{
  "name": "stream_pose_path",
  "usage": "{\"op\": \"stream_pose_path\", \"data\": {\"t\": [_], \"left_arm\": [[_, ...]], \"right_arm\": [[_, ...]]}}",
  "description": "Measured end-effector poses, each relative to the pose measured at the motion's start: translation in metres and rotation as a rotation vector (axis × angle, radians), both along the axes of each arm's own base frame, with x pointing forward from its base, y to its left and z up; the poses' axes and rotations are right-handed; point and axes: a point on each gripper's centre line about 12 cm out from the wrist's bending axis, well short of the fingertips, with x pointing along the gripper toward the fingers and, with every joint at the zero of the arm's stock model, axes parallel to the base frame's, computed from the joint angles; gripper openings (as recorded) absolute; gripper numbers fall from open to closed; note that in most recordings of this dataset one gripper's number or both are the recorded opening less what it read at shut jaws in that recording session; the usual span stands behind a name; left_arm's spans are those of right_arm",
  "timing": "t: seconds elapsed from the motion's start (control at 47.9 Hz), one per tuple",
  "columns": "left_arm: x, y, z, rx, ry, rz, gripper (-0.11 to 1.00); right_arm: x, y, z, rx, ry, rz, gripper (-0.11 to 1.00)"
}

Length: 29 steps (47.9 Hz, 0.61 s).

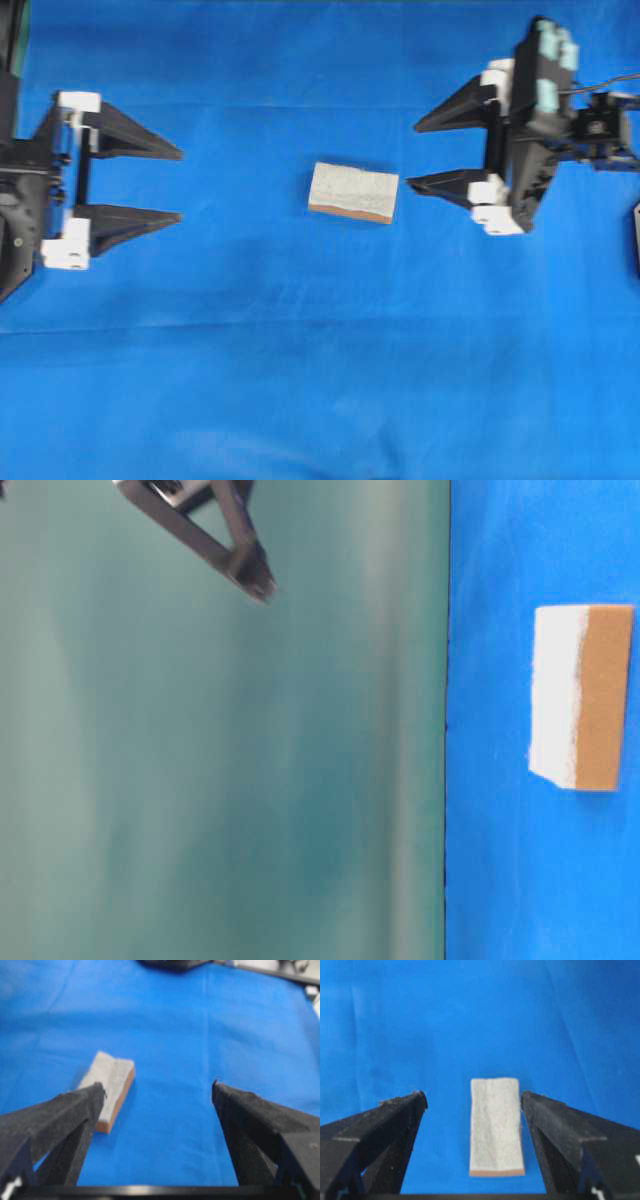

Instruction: Hand over the sponge with the left arm and wipe it with the right arm.

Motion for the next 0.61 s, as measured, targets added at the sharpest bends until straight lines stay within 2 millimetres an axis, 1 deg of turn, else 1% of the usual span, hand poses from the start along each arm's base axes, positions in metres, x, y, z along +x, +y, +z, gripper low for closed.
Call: {"op": "stream_pose_path", "data": {"t": [0.083, 0.23, 0.355, 0.438, 0.605], "left_arm": [[-0.013, -0.001, 0.008, 0.003, -0.005, -0.002, 0.85], [-0.033, -0.001, 0.014, 0.006, 0.012, -0.007, 0.85], [-0.051, -0.002, 0.016, 0.018, 0.013, -0.011, 0.85], [-0.061, -0.003, 0.014, 0.040, 0.015, -0.015, 0.85], [-0.074, -0.003, 0.006, 0.071, 0.029, -0.021, 0.85]], "right_arm": [[-0.017, 0.002, 0.008, -0.002, -0.028, 0.000, 0.73], [-0.046, 0.006, 0.024, -0.009, -0.075, -0.003, 0.73], [-0.074, 0.009, 0.029, -0.015, -0.094, -0.005, 0.73], [-0.092, 0.011, 0.027, -0.019, -0.109, -0.007, 0.73], [-0.122, 0.014, 0.010, -0.032, -0.129, -0.007, 0.73]]}}
